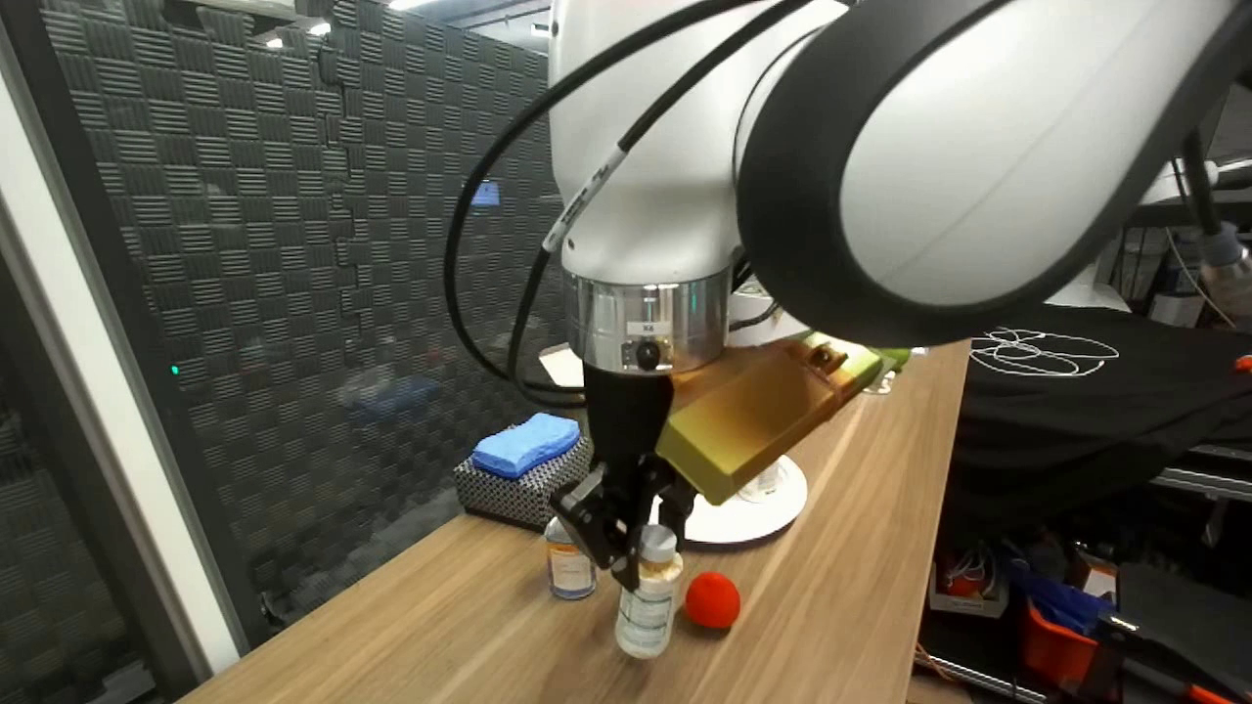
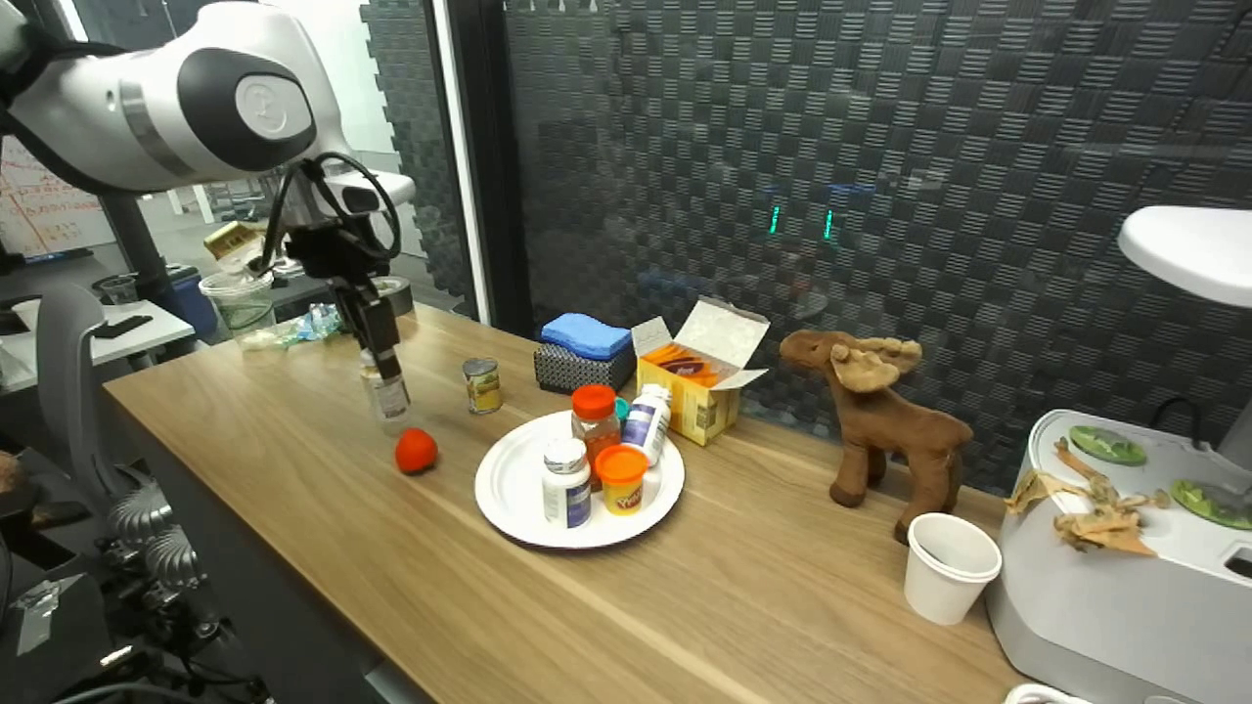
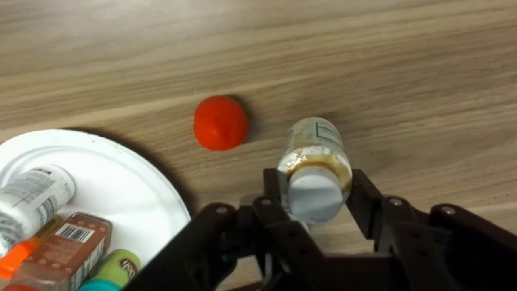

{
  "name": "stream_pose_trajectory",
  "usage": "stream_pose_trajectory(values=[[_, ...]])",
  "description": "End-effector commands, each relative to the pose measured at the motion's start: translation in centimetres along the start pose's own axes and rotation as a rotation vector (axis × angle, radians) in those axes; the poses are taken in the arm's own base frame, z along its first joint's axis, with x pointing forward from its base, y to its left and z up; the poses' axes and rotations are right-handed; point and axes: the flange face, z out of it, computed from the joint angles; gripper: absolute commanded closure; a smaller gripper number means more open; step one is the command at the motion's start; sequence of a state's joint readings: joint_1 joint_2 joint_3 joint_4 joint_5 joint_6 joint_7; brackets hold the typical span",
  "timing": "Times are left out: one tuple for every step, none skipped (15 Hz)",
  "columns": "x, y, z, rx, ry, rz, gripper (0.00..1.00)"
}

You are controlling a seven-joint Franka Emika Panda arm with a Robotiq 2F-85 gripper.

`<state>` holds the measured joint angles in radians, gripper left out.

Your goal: Pick up the bottles and small containers from the table and put them on the white plate.

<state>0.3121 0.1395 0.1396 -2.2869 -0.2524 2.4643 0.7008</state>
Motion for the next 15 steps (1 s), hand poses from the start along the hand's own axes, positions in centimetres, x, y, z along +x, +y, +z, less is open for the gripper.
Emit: stream_pose_trajectory(values=[[0.9,1.8,-3.8,-0.034,0.114,0.069,0.79],[1.3,2.7,-4.4,-0.049,0.132,0.088,0.79],[1.9,3.4,-4.7,-0.061,0.145,0.102,0.79],[2.6,4.6,-4.8,-0.072,0.153,0.119,0.79],[3.2,5.7,-4.9,-0.080,0.156,0.133,0.79],[3.9,7.1,-4.8,-0.086,0.155,0.149,0.79],[4.6,8.4,-4.6,-0.091,0.152,0.165,0.79],[5.4,10.0,-4.4,-0.095,0.144,0.190,0.79],[5.9,11.2,-4.2,-0.099,0.139,0.212,0.79],[6.4,12.4,-4.2,-0.099,0.133,0.232,0.79],[6.8,13.5,-4.1,-0.098,0.126,0.247,0.79],[7.1,14.4,-3.7,-0.099,0.116,0.255,0.79],[7.2,15.2,-3.4,-0.097,0.103,0.258,0.79],[7.2,15.7,-3.0,-0.095,0.091,0.254,0.79],[7.2,16.1,-2.6,-0.096,0.078,0.249,0.79]])
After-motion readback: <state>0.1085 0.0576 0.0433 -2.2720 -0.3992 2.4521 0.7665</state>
